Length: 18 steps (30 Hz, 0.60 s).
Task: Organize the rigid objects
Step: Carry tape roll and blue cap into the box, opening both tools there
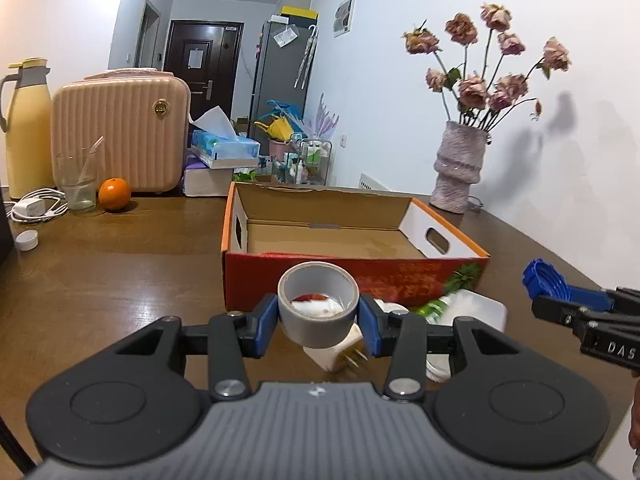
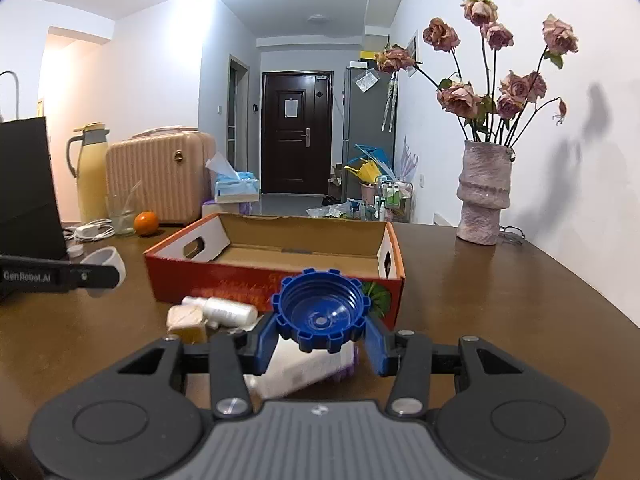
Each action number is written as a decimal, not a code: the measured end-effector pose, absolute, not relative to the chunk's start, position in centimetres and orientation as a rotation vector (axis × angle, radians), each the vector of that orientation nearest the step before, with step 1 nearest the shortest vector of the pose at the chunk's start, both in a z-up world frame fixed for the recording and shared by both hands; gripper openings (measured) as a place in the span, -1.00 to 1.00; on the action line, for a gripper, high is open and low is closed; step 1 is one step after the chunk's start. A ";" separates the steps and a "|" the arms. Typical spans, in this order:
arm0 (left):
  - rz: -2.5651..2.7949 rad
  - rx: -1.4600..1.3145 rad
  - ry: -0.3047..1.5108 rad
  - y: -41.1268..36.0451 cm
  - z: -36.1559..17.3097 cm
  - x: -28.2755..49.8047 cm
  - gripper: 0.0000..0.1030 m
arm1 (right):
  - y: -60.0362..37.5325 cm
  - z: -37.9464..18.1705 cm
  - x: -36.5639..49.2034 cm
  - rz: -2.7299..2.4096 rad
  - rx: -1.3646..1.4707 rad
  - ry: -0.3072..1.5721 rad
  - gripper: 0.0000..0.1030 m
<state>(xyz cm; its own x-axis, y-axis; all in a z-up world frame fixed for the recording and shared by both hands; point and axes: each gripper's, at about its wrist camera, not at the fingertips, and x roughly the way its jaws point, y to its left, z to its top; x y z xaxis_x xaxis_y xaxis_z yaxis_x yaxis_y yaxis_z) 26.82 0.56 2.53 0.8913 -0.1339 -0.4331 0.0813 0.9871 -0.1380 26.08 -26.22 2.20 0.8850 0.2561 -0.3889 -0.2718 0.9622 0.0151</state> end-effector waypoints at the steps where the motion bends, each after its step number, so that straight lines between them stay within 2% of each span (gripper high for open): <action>1: -0.110 -0.118 0.464 0.6 2.4 27.7 -0.16 | -26.2 2.2 27.1 0.276 -0.034 0.403 -0.12; 18: -0.104 -0.033 0.536 1.4 2.6 41.1 -0.15 | -24.5 2.0 42.9 0.321 -0.060 0.493 -0.12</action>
<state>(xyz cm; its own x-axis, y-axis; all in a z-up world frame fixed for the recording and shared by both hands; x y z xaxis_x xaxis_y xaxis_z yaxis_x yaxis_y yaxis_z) 41.15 1.41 2.57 0.8548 -0.1076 -0.5076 0.0902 0.9942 -0.0590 42.87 -24.48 2.01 0.8316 0.2887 -0.4744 -0.3173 0.9481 0.0207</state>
